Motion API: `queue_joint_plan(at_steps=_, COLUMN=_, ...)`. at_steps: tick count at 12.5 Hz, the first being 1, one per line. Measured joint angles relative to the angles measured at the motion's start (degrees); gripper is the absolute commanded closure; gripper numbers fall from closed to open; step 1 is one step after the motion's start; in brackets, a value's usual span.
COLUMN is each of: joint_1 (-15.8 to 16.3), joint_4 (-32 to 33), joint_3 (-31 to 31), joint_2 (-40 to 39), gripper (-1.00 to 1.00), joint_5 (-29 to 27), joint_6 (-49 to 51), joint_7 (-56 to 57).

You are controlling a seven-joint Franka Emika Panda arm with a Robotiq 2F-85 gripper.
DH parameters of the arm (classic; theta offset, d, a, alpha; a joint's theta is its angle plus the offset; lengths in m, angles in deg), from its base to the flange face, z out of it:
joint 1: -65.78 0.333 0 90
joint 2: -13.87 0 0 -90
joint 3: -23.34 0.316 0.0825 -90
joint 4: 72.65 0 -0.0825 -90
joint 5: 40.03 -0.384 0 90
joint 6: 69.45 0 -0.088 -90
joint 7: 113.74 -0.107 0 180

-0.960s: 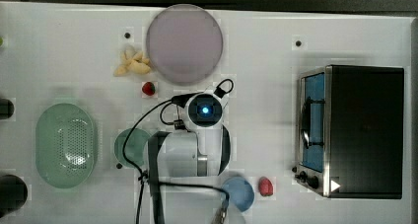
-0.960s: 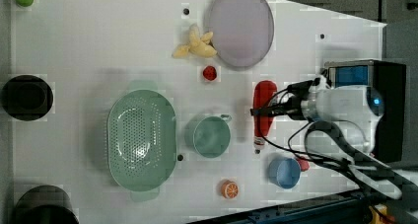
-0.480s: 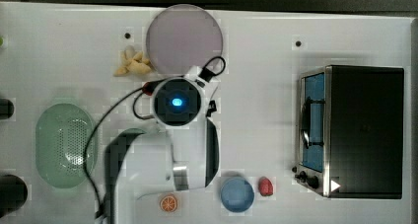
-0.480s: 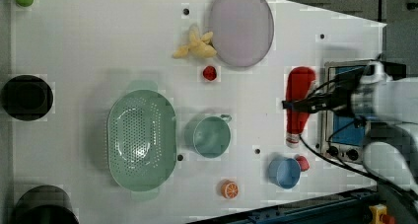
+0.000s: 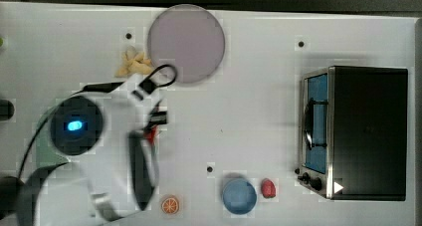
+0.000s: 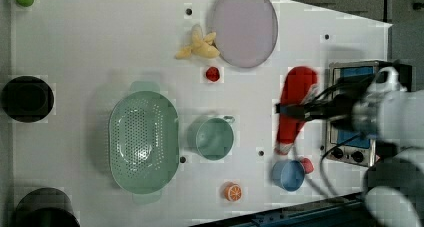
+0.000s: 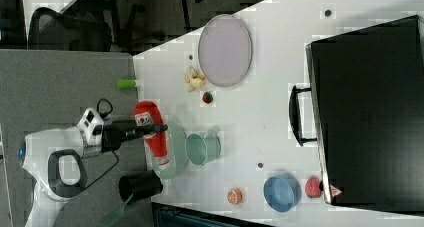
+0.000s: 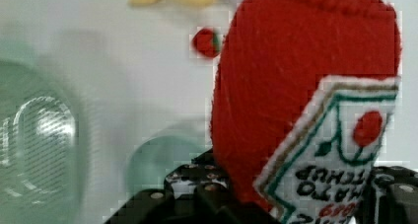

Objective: Pick Ketchup from the table and place it in strainer.

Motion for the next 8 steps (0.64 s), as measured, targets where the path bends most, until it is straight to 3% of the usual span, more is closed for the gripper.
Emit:
queue_joint_plan(at_steps=5, joint_1=3.38, joint_4=-0.45, joint_3=11.20, joint_2=-5.35, gripper=-0.25, joint_5=-0.68, joint_6=-0.84, joint_7=-18.56)
queue_joint_plan(at_steps=8, joint_1=4.56, joint_4=-0.34, joint_3=16.80, joint_2=-10.05, gripper=-0.25, joint_5=-0.80, joint_6=-11.50, joint_7=-28.28)
